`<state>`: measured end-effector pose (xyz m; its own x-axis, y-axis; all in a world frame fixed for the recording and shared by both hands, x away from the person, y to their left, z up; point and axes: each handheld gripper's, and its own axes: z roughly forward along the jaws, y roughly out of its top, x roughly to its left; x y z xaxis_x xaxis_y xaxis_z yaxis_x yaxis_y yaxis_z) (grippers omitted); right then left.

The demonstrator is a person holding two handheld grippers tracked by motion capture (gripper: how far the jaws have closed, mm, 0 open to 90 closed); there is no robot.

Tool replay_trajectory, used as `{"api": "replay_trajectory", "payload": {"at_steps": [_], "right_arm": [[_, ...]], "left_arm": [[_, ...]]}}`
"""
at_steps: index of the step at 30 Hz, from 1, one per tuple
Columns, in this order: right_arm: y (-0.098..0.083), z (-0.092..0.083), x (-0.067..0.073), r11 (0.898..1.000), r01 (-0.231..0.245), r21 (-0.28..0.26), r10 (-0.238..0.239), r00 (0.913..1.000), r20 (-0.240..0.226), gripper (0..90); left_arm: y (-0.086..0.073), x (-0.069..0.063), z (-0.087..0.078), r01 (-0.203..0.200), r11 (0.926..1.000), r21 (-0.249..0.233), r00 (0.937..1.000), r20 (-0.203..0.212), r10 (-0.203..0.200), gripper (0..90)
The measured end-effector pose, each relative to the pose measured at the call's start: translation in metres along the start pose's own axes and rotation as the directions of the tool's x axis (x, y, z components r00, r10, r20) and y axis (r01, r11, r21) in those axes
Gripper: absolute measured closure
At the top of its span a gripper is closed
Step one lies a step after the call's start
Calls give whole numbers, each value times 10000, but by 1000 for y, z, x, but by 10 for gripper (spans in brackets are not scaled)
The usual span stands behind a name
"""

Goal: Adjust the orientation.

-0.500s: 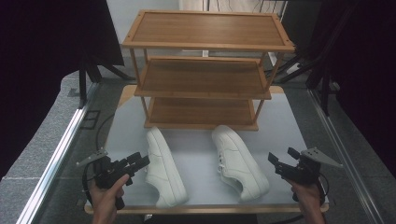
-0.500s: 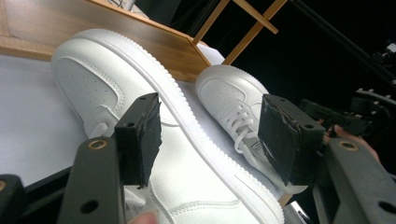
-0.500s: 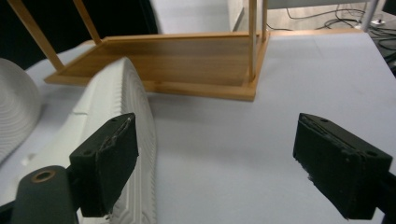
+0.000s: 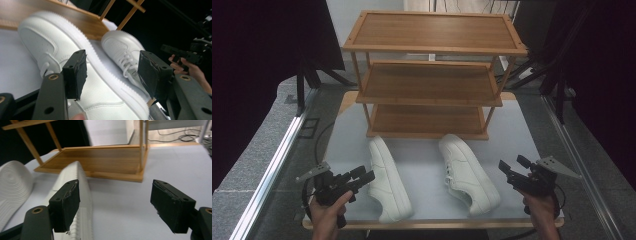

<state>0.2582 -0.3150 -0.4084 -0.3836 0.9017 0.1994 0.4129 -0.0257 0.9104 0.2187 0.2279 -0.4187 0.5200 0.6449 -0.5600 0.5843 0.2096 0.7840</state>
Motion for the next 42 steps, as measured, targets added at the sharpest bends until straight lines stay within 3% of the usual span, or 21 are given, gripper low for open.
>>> {"api": "replay_trajectory", "payload": {"at_steps": [3,4,6,8,9,10,11,13,14,16,22,28,29,30,38,42], "right_arm": [[0,1,1,9999,95,88,-95,9999,-68,240],[0,4,0,9997,94,219,-91,9999,-100,240],[-1,5,-6,9997,-78,220,83,9997,-221,241],[-1,6,-9,9997,-173,162,178,9993,-323,244],[2,6,-14,9995,-320,82,325,9977,-599,251],[2,6,-14,9995,-320,82,325,9977,-599,251],[3,8,-15,9997,-235,16,235,9969,-749,256],[4,8,-15,9999,-147,41,150,9968,-785,258],[4,9,-14,10000,-54,82,61,9965,-829,261],[4,11,-12,10000,-19,92,27,9957,-921,270],[8,10,-9,10000,47,68,-41,9961,-887,279],[9,12,-4,9998,200,18,-197,9955,-929,282],[8,13,-4,9997,263,25,-259,9950,-969,284],[7,14,-3,9994,348,16,-345,9949,-946,288],[4,15,-4,9996,258,57,-253,9963,-816,292],[4,14,-5,9997,222,126,-212,9970,-739,294]], "left_arm": [[0,2,-3,18,10000,-30,9993,-380,-19,414],[-3,2,-1,-111,9999,-28,9941,-1080,107,457],[-7,0,0,-311,9995,-100,9868,-1594,291,496],[-9,-2,1,-361,9992,-193,9856,-1662,324,514],[-11,-5,1,-518,9986,-135,9822,-1817,484,545],[-11,-5,1,-518,9986,-135,9822,-1817,484,559],[-15,-8,-1,-678,9976,-116,9765,-2059,639,584],[-19,-9,-2,-680,9976,-121,9753,-2116,639,638],[-22,-9,-3,-589,9982,-110,9746,-2170,551,638],[-33,-9,-2,-215,9997,101,9711,-2374,233,737],[-52,-16,-5,-214,9985,509,9723,-2315,326,848],[-76,-14,-11,-29,9939,1105,9600,-2781,337,868],[-79,-13,-9,-42,9920,1265,9589,-2811,399,867],[-81,-15,-3,-83,9883,1522,9621,-2681,494,866],[-73,-24,21,-491,9783,2014,9685,-2296,959,868],[-67,-27,29,-675,9744,2145,9673,-2250,1166,870]]}}
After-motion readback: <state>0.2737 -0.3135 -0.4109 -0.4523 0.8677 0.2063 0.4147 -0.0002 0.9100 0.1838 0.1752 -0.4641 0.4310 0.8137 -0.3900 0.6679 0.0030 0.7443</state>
